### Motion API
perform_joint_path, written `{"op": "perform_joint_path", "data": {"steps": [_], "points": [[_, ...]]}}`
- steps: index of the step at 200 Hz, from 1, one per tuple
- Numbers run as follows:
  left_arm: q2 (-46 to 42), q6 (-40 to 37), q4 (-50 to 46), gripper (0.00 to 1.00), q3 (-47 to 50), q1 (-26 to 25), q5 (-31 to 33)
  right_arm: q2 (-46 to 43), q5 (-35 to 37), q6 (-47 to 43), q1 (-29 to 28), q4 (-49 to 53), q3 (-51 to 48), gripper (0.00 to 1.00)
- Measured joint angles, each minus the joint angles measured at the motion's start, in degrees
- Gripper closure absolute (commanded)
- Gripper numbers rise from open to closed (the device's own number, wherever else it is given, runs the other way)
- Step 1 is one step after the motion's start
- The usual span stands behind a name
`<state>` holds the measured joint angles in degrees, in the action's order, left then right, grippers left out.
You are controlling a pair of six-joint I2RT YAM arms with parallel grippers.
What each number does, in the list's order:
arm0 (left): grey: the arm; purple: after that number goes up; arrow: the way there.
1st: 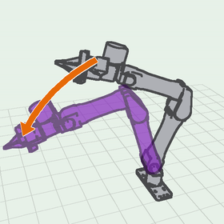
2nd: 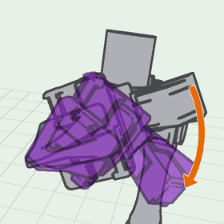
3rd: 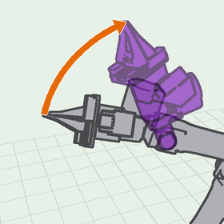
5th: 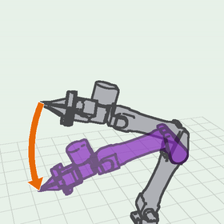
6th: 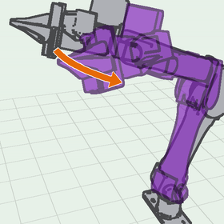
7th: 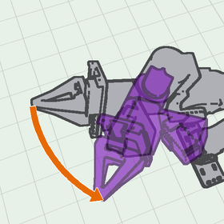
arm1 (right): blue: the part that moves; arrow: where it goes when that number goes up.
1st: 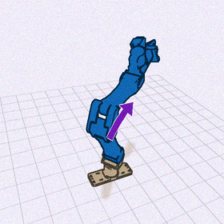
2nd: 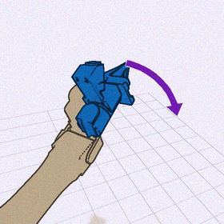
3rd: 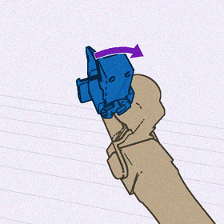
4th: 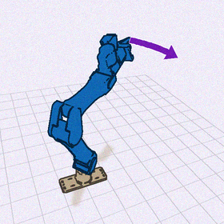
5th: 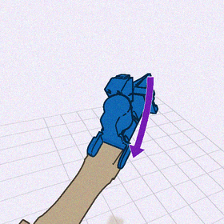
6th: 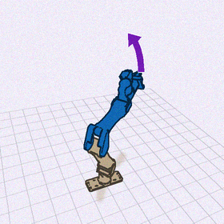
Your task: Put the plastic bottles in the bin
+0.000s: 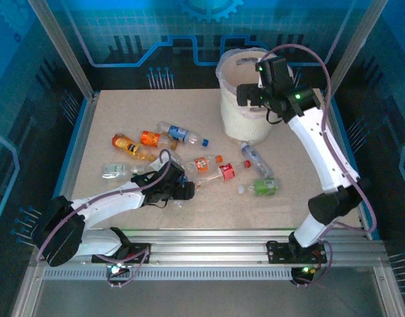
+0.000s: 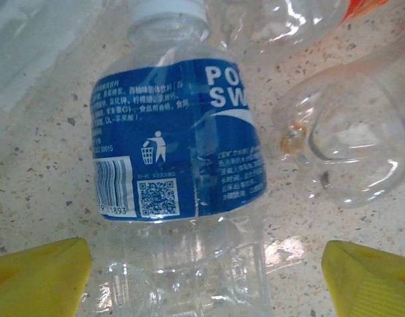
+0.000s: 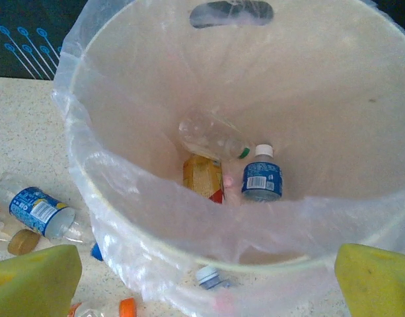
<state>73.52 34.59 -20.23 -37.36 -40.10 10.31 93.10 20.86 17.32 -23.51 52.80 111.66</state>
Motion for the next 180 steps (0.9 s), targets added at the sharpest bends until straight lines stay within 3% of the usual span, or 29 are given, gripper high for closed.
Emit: {"op": "perform_joint_path", "data": {"steps": [46, 104, 180], "points": [[3.15, 0.00, 0.07, 0.14, 0.07, 0.20, -0.13, -8.31, 1.25, 2.34, -0.59, -4.24, -8.68, 0.00], [5.57, 0.00, 0.55, 0.15, 0.07, 0.22, -0.07, -9.88, 1.51, 3.74, -0.61, -6.10, -12.28, 0.00], [8.26, 0.04, 1.62, 0.33, 0.07, 0.24, 0.33, -9.88, 1.51, 4.39, -0.92, -7.06, -12.74, 0.00]]}}
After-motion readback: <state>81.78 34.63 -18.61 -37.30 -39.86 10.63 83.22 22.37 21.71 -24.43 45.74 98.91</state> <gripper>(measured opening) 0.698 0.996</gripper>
